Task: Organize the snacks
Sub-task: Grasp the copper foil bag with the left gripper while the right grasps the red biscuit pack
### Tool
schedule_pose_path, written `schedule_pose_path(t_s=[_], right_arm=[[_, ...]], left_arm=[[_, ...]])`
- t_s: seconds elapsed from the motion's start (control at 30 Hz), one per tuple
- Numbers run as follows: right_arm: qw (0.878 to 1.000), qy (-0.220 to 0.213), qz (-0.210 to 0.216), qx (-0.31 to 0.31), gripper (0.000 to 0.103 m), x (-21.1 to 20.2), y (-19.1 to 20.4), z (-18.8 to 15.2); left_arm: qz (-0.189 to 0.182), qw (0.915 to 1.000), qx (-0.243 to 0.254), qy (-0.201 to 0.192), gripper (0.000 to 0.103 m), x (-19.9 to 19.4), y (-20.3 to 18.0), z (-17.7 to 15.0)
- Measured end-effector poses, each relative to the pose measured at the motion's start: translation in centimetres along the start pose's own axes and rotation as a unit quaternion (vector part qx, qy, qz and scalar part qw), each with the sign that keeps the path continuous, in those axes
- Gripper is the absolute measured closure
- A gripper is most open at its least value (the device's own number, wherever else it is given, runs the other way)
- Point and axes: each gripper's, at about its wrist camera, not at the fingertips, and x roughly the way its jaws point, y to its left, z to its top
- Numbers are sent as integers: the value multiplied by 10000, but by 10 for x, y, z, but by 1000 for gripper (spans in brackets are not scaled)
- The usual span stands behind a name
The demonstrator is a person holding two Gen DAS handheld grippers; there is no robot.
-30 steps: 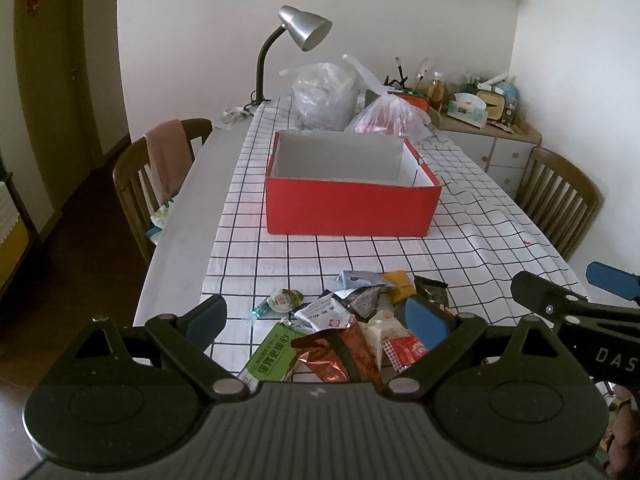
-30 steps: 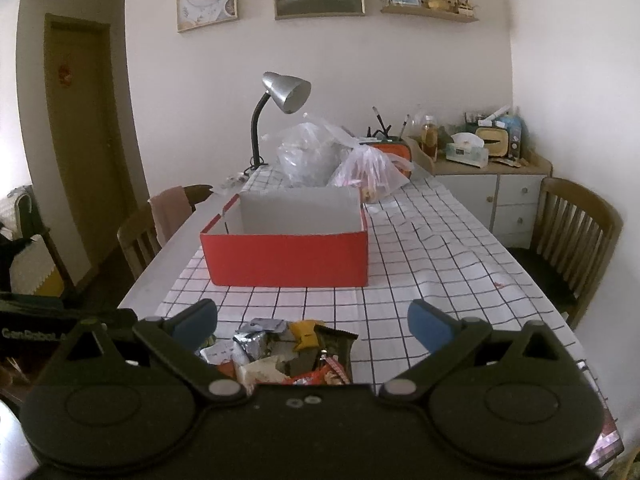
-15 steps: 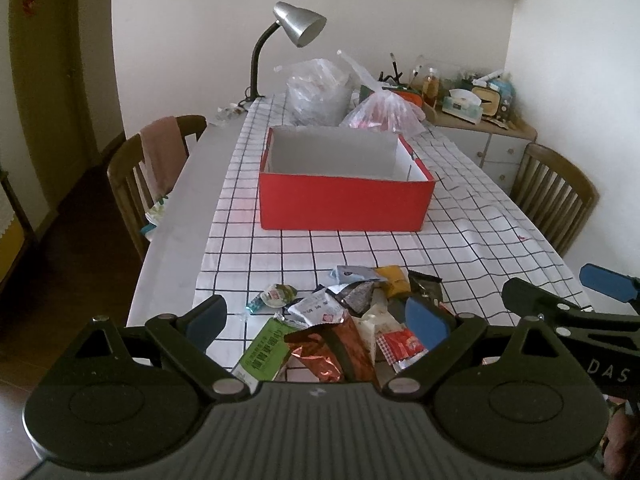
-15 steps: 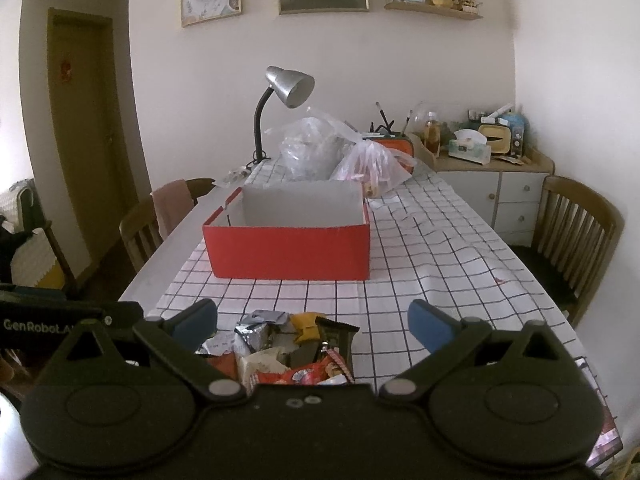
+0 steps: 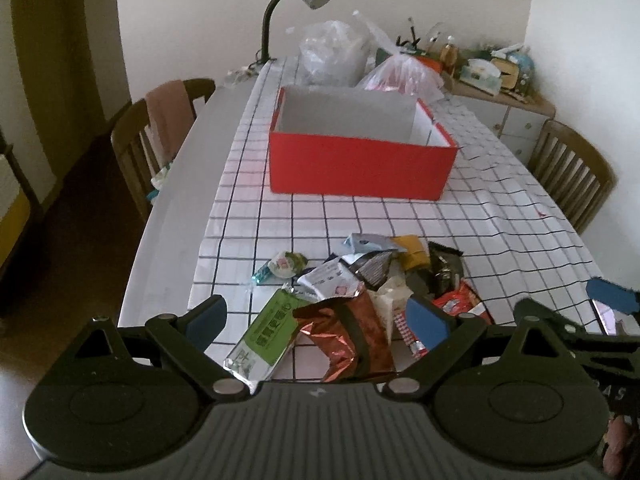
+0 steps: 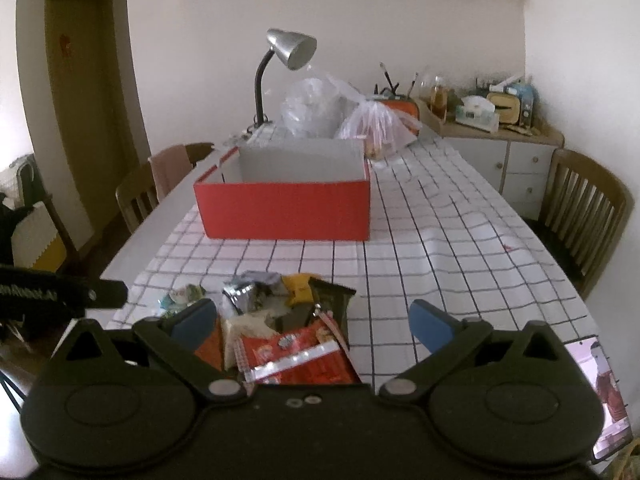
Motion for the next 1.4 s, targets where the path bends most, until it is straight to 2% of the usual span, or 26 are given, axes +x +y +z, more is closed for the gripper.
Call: schedule_pose_path(t_s=[0.17, 0.4, 0.6, 0.93, 1.07, 1.27, 1.4], right_arm=[[9992, 395, -49, -47, 0, 24, -11, -17], [9964, 792, 95, -299, 0, 51, -15, -35], [9920, 1009, 198, -734, 0, 72, -11, -45], [9854, 1064, 298, -1294, 0, 102, 2, -47], [9826, 1070, 351, -1480, 0, 109, 10, -46], [9780, 1151, 339, -1709, 0, 116, 25, -46], [9753, 1213, 147, -1838, 1, 121, 32, -48]], left_arm=[[95, 9989, -209, 416, 6, 26, 11, -5], [19, 9959, 140, 895, 7, 65, -8, -13], [92, 9904, 56, 1375, 7, 102, -21, -12], [156, 9795, -398, 1968, 9, 137, -18, -7], [112, 9775, -523, 2041, 10, 142, -17, -5], [-4, 9738, -563, 2204, 22, 147, -20, -6], [-48, 9709, -565, 2329, 36, 152, -20, -8]])
